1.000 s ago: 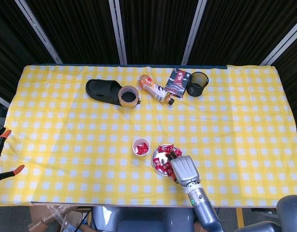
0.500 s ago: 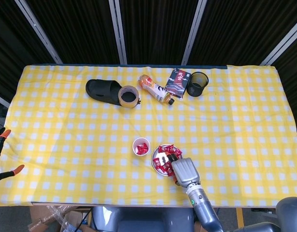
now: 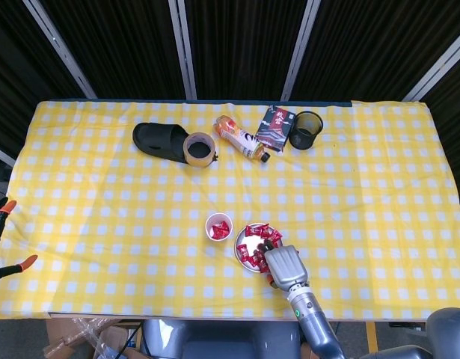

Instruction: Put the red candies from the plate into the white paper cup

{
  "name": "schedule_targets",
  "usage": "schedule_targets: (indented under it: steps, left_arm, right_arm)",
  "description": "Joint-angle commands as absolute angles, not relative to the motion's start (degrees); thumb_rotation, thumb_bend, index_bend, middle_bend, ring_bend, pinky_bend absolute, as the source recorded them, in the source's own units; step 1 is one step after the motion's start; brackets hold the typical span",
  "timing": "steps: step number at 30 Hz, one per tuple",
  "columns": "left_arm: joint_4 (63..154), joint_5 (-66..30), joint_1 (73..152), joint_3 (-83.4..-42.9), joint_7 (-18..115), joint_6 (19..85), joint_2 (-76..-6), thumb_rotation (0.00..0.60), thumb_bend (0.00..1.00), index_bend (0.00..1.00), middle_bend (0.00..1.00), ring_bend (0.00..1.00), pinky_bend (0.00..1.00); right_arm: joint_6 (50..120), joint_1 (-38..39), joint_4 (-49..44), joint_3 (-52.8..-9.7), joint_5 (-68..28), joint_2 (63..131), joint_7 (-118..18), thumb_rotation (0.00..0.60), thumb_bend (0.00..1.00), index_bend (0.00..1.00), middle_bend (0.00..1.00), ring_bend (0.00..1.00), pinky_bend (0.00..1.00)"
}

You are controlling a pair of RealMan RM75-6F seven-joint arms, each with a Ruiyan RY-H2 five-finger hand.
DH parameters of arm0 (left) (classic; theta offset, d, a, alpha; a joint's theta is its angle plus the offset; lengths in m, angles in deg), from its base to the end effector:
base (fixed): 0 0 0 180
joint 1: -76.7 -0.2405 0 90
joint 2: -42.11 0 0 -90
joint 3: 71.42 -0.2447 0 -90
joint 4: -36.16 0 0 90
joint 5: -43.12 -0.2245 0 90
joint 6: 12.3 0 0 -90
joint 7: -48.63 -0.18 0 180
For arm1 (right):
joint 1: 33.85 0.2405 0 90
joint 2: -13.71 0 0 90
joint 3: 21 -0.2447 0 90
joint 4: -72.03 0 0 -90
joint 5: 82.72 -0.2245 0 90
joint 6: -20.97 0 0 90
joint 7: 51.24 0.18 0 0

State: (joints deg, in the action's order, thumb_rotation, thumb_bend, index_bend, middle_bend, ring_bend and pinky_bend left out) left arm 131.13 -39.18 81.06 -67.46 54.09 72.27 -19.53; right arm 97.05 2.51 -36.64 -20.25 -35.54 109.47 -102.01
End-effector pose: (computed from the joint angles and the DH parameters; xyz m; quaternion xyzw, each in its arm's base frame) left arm -0.3115 0.2182 0.1559 -0.5508 -0.4284 -0.4099 0.5875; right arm -0.1201 -0.2428 -0.0786 0.7574 -0.4205 0.2504 0.4322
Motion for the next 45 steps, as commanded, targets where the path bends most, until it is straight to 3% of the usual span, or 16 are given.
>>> schedule_targets:
  steps: [1, 14, 22, 38, 45]
  left_arm:
    - [131.17, -39.11, 81.05, -67.45, 54.08, 72.22, -19.51, 0.6, 0.04, 0.0, 0.0, 0.0, 0.0]
    - [131.45, -38.95, 81.02, -67.46, 54.09, 72.07, -19.39, 0.6, 0.04, 0.0, 0.0, 0.0, 0.0]
    - [131.59, -38.74, 81.06, -67.46, 54.15, 71.78, -19.3, 0.6, 0.04, 0.0, 0.0, 0.0, 0.0]
    - [131.82, -38.59, 81.05, -67.48, 54.17, 71.58, -19.17, 0.6, 0.04, 0.0, 0.0, 0.0, 0.0]
    - [131.99, -38.48, 81.07, -67.52, 54.22, 71.35, -19.09, 0.6, 0.04, 0.0, 0.0, 0.0, 0.0]
  right_arm:
    - [96.78, 2.42, -36.47, -20.32, -35.4, 109.57, -101.95, 0.6, 0.36, 0.26, 0.25, 0.82, 0.83]
    - [95.96, 1.91, -35.06, -20.91, -35.3, 110.24, -101.9, 0.6, 0.36, 0.26, 0.25, 0.82, 0.83]
    - [95.35, 1.55, -34.37, -21.19, -35.84, 110.15, -101.7, 0.6, 0.36, 0.38, 0.33, 0.82, 0.83]
    - [95.31, 1.06, -32.99, -22.27, -35.24, 110.06, -101.25, 0.6, 0.36, 0.39, 0.34, 0.82, 0.83]
    - [94.84, 0.66, -32.47, -22.42, -35.64, 110.13, -100.6, 0.6, 0.37, 0.52, 0.46, 0.83, 0.83]
